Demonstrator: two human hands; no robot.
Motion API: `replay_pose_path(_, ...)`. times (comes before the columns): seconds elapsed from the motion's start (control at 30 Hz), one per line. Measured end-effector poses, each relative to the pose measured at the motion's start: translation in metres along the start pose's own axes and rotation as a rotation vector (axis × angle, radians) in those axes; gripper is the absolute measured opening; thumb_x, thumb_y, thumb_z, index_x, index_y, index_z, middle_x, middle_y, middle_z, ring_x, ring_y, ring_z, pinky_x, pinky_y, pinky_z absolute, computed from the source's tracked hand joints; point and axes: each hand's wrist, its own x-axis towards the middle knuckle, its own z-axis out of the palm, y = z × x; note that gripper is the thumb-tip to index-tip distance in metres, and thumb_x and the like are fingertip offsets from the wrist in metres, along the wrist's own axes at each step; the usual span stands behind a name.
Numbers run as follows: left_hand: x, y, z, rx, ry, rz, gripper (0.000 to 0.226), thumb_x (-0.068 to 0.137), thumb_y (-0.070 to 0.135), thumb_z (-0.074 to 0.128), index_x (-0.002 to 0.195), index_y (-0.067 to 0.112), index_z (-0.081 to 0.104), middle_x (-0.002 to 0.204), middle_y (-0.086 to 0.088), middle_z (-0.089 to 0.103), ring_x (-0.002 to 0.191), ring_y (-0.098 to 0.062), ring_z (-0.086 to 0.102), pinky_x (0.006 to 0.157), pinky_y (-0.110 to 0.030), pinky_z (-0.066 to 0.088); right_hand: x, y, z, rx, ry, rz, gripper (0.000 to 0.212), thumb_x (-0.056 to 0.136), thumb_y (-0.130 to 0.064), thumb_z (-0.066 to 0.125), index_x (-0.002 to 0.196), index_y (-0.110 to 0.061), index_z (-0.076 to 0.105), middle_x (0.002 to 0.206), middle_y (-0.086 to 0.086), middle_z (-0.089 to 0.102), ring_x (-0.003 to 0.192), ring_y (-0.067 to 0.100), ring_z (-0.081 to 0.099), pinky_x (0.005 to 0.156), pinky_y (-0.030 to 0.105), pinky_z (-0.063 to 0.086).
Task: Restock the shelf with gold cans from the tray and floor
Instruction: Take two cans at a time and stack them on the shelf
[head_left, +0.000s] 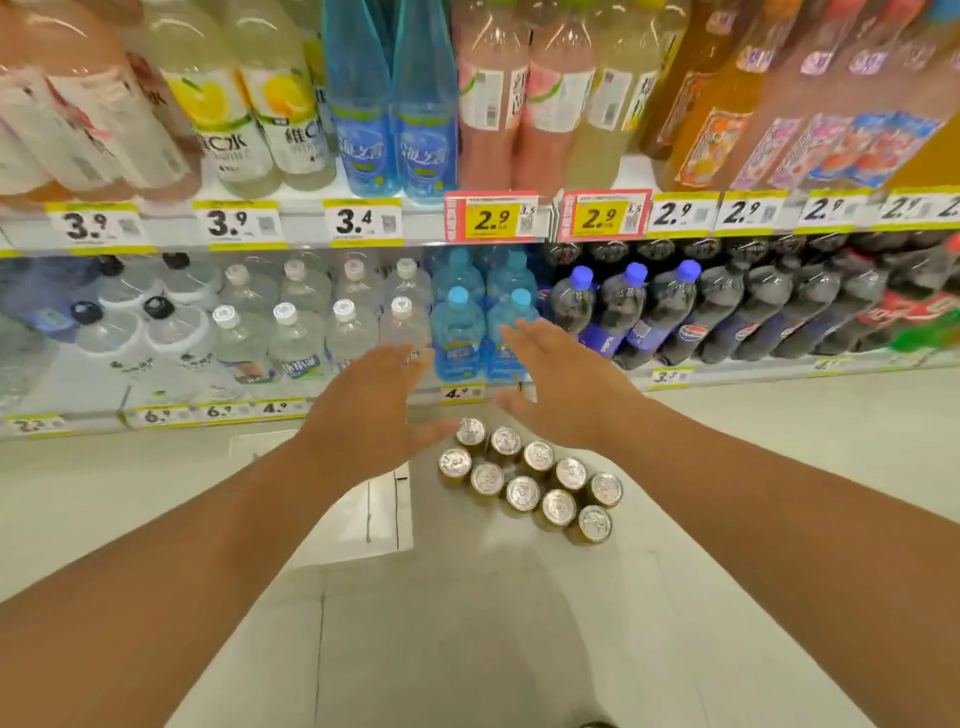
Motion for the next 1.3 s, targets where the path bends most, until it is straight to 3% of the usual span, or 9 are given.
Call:
replay_pose_path(0.17,0.019,-0.003,0.109,-0.091,-0.046,-0.023,0.096,0.079,0.078,0.051,0.156,0.032,0.02,0.164,0.009,0.013,0.15,-0.01,0.007,0.121,-0.034,0.016,0.006,0.03,0.099,0.044,-0.023,0.037,0.081,0.096,-0.061,0.04,0.158,-0.022,0.005,0.165,-0.003,0.004,0.151,0.014,0.0,0.122,0.037,0.013)
replay_pose_path(0.33,0.034,-0.004,0.198,-0.176,-0.036,-0.011,0.091,0.078,0.072,0.059,0.153,0.032,0.026,0.161,0.008,0.024,0.147,-0.011,0.02,0.116,-0.033,0.028,0.008,0.058,0.18,0.099,-0.034,0.064,0.081,0.095,-0.058,0.047,0.157,-0.024,0.008,0.164,-0.003,0.01,0.15,0.015,0.007,0.118,0.033,0.018)
replay_pose_path(0.47,0.048,-0.012,0.248,-0.273,-0.064,-0.065,0.094,0.073,0.071,0.064,0.151,0.034,0.026,0.155,0.008,0.034,0.143,-0.016,0.031,0.112,-0.041,0.036,0.013,0.064,0.223,0.181,-0.118,0.085,0.082,0.094,-0.056,0.052,0.158,-0.027,0.009,0.163,-0.005,0.013,0.148,0.014,0.013,0.116,0.033,0.022)
replay_pose_path(0.57,0.055,-0.015,0.277,-0.296,-0.075,-0.151,0.098,0.075,0.067,0.066,0.153,0.025,0.023,0.155,0.0,0.034,0.142,-0.021,0.031,0.114,-0.04,0.034,0.024,0.063,0.248,0.207,-0.148,0.085,0.085,0.092,-0.057,0.054,0.158,-0.026,0.01,0.162,-0.004,0.018,0.147,0.016,0.018,0.114,0.033,0.024)
replay_pose_path(0.77,0.066,-0.02,0.311,-0.279,-0.095,-0.299,0.104,0.078,0.054,0.073,0.156,0.017,0.015,0.163,-0.006,0.019,0.148,-0.025,0.021,0.118,-0.04,0.027,0.034,0.061,0.287,0.239,-0.14,0.055,0.089,0.087,-0.053,0.064,0.155,-0.023,0.016,0.151,0.002,0.035,0.138,0.021,0.034,0.109,0.034,0.034)
replay_pose_path(0.9,0.069,-0.031,0.321,-0.357,-0.115,-0.325,0.103,0.08,0.04,0.077,0.157,0.017,0.012,0.163,-0.004,0.018,0.148,-0.023,0.022,0.117,-0.037,0.027,0.047,0.058,0.305,0.218,-0.125,0.07,0.086,0.085,-0.049,0.067,0.152,-0.017,0.024,0.146,0.002,0.038,0.134,0.021,0.038,0.107,0.033,0.039)
replay_pose_path(1.0,0.073,-0.033,0.327,-0.416,-0.127,-0.36,0.1,0.082,0.029,0.077,0.157,0.017,0.012,0.163,-0.004,0.018,0.148,-0.021,0.024,0.116,-0.034,0.025,0.055,0.055,0.32,0.191,-0.098,0.079,0.077,0.081,-0.05,0.07,0.142,-0.017,0.035,0.132,0.003,0.047,0.121,0.022,0.049,0.097,0.035,0.047)
replay_pose_path(1.17,0.078,-0.032,0.335,-0.558,-0.083,-0.476,0.093,0.08,0.022,0.078,0.154,0.021,0.023,0.151,-0.002,0.042,0.132,-0.022,0.047,0.107,-0.033,0.039,0.06,0.047,0.334,0.085,-0.05,0.108,0.073,0.079,-0.058,0.066,0.134,-0.017,0.04,0.118,0.002,0.056,0.103,0.022,0.058,0.084,0.033,0.047)
replay_pose_path(1.3,0.08,-0.036,0.342,-0.612,-0.046,-0.485,0.07,0.07,0.02,0.083,0.129,0.026,0.045,0.117,0.003,0.063,0.104,-0.02,0.061,0.086,-0.035,0.051,0.066,0.044,0.34,0.112,0.0,0.17,0.075,0.076,-0.065,0.065,0.131,-0.019,0.044,0.113,0.0,0.061,0.099,0.02,0.061,0.08,0.032,0.046)
